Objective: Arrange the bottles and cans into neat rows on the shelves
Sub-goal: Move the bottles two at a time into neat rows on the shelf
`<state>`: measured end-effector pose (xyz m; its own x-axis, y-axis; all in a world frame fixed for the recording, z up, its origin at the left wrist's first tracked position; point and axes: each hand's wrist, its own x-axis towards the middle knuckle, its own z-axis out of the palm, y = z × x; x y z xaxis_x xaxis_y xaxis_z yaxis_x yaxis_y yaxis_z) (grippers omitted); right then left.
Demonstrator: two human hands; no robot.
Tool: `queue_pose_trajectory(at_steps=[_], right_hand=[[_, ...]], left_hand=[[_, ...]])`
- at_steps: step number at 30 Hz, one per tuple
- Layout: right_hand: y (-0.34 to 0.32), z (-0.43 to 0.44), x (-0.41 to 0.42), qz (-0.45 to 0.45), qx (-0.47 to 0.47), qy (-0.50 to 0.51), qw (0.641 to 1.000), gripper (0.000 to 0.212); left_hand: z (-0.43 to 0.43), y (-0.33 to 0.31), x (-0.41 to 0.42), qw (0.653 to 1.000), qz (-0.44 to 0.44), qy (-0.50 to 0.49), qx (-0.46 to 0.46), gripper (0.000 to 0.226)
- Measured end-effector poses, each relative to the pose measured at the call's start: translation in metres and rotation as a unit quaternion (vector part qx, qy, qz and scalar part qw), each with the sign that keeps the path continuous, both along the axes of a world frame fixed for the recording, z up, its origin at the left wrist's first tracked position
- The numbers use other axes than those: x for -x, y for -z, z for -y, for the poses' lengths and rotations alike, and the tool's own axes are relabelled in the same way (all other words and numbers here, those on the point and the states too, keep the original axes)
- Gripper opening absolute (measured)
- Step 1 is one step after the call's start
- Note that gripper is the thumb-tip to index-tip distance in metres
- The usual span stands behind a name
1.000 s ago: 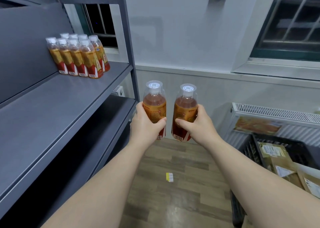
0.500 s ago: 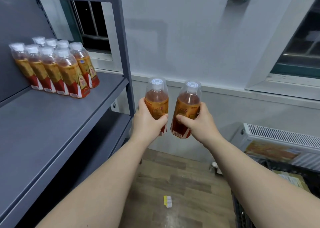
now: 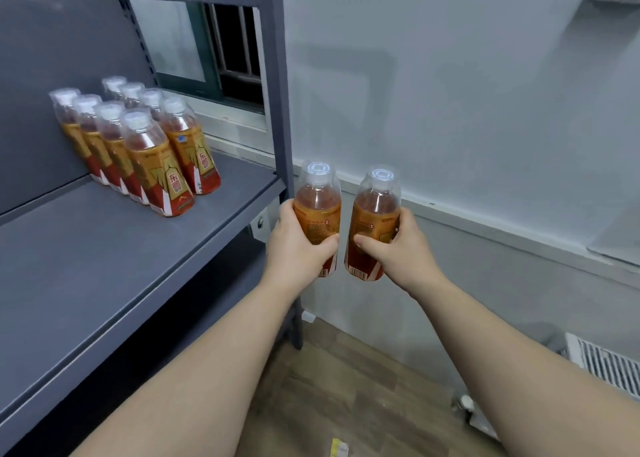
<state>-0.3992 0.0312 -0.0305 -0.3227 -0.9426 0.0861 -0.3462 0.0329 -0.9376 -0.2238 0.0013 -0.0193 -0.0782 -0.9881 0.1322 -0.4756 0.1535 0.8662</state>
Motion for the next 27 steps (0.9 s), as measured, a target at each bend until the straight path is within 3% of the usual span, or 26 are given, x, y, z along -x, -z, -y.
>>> queue_pose_trajectory(at_steps=[13,27], right_hand=[[-0.015,0.111,-0.042,-0.009,0.003,-0.223,0.975,0.067],[-0.029,0.191,-0.128,-0.036,0.026,-0.280,0.959,0.067]], left_hand=[[0.028,-0.011,-0.044,0.971,-0.015,-0.238,0.011,0.076],[0.087,-0.005,-0.113,0.933,-0.017,-0.360,0.017,0.082]])
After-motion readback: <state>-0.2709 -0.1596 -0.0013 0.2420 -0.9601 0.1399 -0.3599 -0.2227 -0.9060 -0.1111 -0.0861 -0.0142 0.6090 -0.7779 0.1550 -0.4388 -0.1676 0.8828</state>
